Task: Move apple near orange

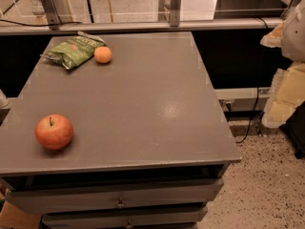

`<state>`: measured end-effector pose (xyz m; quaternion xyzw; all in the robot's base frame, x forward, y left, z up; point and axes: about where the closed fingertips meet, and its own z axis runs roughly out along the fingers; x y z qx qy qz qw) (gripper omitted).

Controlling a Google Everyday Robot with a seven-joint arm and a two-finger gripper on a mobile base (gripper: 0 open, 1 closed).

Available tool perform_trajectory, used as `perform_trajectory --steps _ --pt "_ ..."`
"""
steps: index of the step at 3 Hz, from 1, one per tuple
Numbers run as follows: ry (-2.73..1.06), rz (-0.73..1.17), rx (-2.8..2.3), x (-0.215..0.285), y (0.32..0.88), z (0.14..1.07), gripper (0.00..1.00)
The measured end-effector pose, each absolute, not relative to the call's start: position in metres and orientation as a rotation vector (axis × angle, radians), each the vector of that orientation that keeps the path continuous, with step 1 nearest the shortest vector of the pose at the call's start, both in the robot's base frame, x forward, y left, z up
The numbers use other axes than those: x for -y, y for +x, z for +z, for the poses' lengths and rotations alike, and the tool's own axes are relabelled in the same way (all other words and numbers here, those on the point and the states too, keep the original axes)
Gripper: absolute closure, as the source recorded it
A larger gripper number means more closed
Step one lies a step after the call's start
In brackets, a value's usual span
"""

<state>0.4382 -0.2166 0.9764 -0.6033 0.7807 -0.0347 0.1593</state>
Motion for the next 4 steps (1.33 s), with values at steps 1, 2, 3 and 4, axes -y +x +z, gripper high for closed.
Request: perform_trajectory --steps 1,2,3,4 --pt "-1.718 -0.095 -2.226 0.216 0.439 0.977 0.00" --pt "-1.676 0.019 -2.206 0.197 0.437 0.964 0.00" --pt "-1.613 0.219 -2.143 0.150 0.433 0.947 0.00" --pt "-1.561 0.378 -2.061 0.104 0.434 0.941 0.00"
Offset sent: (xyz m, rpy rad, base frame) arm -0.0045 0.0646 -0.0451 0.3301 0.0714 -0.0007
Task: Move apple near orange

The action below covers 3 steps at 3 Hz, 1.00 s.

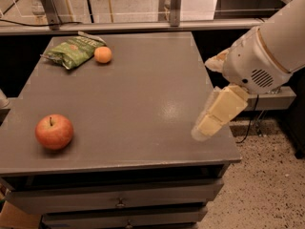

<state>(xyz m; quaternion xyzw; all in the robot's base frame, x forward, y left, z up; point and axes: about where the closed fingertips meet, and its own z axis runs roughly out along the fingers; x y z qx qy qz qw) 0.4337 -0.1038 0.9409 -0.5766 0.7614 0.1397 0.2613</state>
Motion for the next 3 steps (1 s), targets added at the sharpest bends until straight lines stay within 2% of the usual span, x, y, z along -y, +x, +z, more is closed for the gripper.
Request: perform_trajectory --steps 3 --pt "-1.531 0.654 -1.835 -0.013 0.410 0.938 0.00"
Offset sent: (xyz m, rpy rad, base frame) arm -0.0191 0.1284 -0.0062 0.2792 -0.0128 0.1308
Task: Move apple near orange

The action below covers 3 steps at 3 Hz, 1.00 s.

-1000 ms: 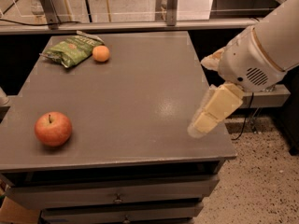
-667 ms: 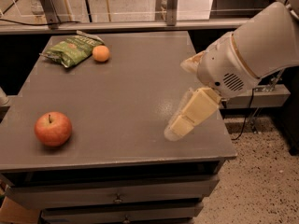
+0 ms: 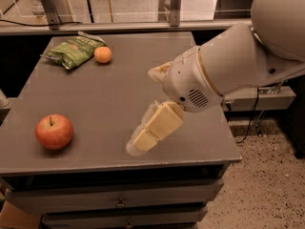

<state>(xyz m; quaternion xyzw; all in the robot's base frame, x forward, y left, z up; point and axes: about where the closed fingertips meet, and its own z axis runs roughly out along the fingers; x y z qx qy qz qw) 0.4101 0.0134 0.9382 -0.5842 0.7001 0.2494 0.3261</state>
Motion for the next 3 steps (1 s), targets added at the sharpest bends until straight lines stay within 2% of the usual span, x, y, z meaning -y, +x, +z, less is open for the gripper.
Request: perform_trajectory --steps 2,3 --pt "-1.545 0.672 -1.784 -0.018 0.418 0.932 0.00" --pt "-1.591 0.706 -1.704 -0.051 0.429 0.911 0.00"
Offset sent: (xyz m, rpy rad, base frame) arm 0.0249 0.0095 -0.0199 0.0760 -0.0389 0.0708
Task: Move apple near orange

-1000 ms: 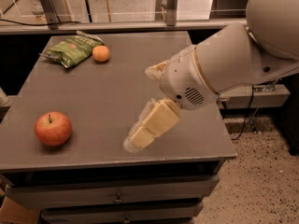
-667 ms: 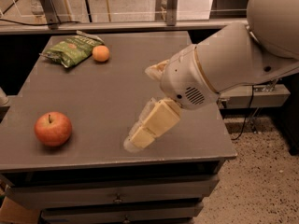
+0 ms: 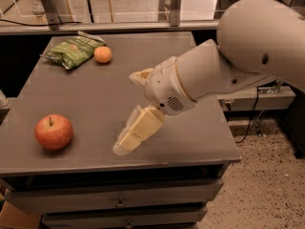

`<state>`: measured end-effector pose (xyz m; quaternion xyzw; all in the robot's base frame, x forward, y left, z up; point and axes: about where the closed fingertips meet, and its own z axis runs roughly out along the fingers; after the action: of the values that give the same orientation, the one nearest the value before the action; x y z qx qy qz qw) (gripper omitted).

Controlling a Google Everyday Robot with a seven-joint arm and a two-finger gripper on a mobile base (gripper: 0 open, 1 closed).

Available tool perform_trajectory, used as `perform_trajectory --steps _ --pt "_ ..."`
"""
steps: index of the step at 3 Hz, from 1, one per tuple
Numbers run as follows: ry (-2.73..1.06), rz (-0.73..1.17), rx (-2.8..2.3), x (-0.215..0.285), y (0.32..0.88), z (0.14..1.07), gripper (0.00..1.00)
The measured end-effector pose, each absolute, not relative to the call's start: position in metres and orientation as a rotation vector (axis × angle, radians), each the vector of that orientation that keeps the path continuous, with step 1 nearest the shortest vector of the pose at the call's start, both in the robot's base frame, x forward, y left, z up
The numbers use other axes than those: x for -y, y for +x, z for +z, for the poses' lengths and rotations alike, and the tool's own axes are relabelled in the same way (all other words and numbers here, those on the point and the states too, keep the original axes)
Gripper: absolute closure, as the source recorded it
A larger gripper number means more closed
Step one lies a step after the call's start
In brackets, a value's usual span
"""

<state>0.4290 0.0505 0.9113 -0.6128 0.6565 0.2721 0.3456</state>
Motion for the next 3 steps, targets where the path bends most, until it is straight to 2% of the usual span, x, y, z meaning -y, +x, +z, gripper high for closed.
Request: perform_trajectory --steps 3 --pt "-1.660 0.792 -1.529 -0.148 0.436 0.864 0.00"
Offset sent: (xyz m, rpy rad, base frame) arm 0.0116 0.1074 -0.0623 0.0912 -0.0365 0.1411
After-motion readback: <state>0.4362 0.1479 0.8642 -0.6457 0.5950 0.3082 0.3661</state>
